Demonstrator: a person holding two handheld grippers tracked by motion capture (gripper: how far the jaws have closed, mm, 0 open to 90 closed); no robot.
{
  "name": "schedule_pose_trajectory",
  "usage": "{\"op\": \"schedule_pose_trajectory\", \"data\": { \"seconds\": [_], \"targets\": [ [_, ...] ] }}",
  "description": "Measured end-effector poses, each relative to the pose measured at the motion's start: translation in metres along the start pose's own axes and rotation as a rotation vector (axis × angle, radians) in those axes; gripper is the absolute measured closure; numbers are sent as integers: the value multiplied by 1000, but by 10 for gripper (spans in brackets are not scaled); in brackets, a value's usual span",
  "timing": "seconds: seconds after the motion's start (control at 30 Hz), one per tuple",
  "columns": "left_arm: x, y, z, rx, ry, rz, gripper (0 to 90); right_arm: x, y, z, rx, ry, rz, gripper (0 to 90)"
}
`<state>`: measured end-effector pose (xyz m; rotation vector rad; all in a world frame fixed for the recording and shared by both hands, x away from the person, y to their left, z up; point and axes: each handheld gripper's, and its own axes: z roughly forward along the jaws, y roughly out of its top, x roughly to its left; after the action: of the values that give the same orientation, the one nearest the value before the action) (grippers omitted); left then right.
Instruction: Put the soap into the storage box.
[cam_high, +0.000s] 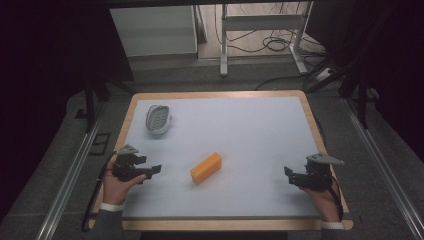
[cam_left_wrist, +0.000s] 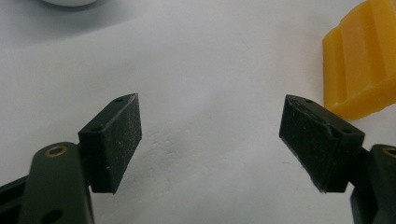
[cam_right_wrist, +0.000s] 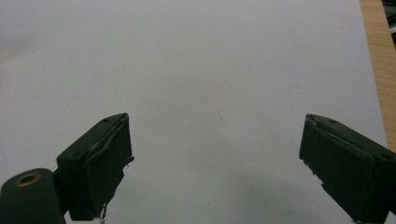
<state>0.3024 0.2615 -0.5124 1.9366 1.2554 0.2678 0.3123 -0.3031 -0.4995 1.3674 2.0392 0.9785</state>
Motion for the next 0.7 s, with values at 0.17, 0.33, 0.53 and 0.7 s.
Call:
{"op": "schedule_pose_trajectory", "data": {
  "seconds": [0.17, 0.33, 0.53, 0.7],
  "targets": [
    [-7, 2, -1, -3, -13, 3, 227, 0, -5, 2, 13, -6, -10, 93],
    [-14, 7, -5, 13, 12, 33, 219, -1, -8, 0, 9, -1, -7, 93],
    [-23, 19, -20, 26, -13, 73, 213, -1, -8, -2, 4, -6, -6, 94],
    [-26, 30, -24, 24, -25, 90, 207, 1, -8, -1, 13, -17, -16, 94]
  ]
}}
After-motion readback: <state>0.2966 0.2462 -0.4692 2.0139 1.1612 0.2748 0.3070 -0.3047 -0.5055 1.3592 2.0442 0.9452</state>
